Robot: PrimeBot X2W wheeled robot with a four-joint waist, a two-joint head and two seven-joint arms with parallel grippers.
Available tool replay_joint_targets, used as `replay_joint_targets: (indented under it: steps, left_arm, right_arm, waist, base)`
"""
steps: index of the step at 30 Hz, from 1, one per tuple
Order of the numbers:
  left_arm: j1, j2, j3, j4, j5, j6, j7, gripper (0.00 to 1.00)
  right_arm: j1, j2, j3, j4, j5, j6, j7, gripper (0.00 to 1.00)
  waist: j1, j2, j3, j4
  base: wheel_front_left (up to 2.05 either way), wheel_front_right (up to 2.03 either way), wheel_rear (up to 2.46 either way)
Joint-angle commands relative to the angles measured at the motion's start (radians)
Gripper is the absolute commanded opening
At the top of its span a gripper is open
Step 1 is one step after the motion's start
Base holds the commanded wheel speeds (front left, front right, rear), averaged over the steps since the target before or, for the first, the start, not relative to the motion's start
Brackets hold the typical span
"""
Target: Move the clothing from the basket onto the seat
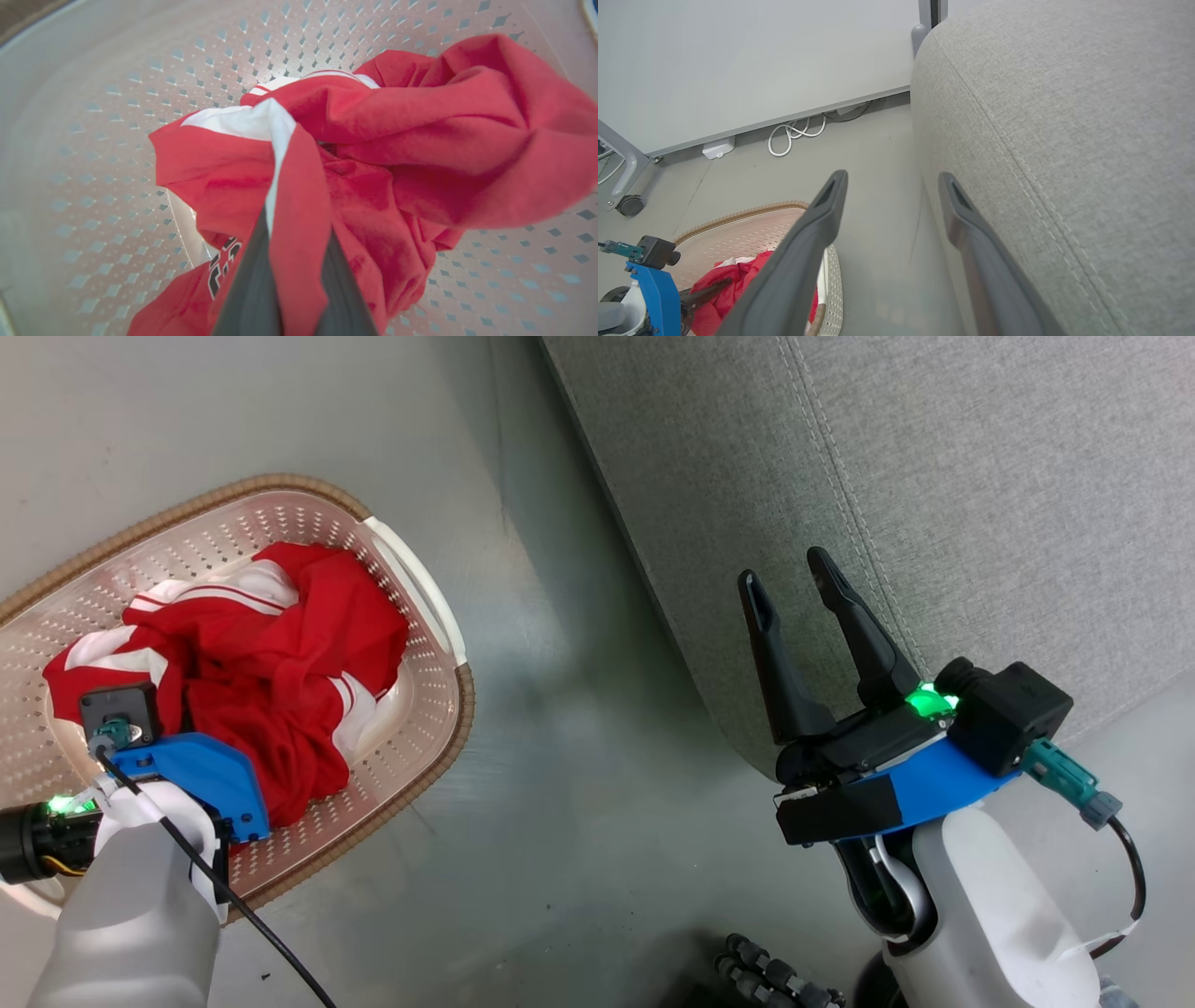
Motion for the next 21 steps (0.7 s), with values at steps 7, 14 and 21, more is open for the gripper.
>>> replay_joint_targets:
  steps: [7,14,21]
  left_arm:
    - [-0.010,-0.007,-0.008,0.012,-0.014,-0.011,-0.010,0.00]
    - [0.003,0.018,-0.007,0.023,-0.028,-0.045,-0.019,0.00]
    - [0.036,-0.024,-0.028,0.027,-0.027,-0.072,-0.030,0.00]
  right_arm:
    - [-0.009,0.000,-0.007,0.005,0.002,0.000,-0.005,1.00]
    - [-0.020,0.000,-0.001,0.009,-0.005,0.000,-0.005,1.00]
    - [0.009,-0.001,-0.030,0.034,-0.042,0.000,-0.005,1.00]
  waist:
    - [-0.0001,0.0001,-0.013,0.002]
    - [-0.0001,0.0001,-0.052,0.011]
    - [-0.0001,0.0001,-0.175,0.065]
  base:
    - [0.00,0.00,0.00]
    - [0.00,0.00,0.00]
    - [0.00,0.00,0.00]
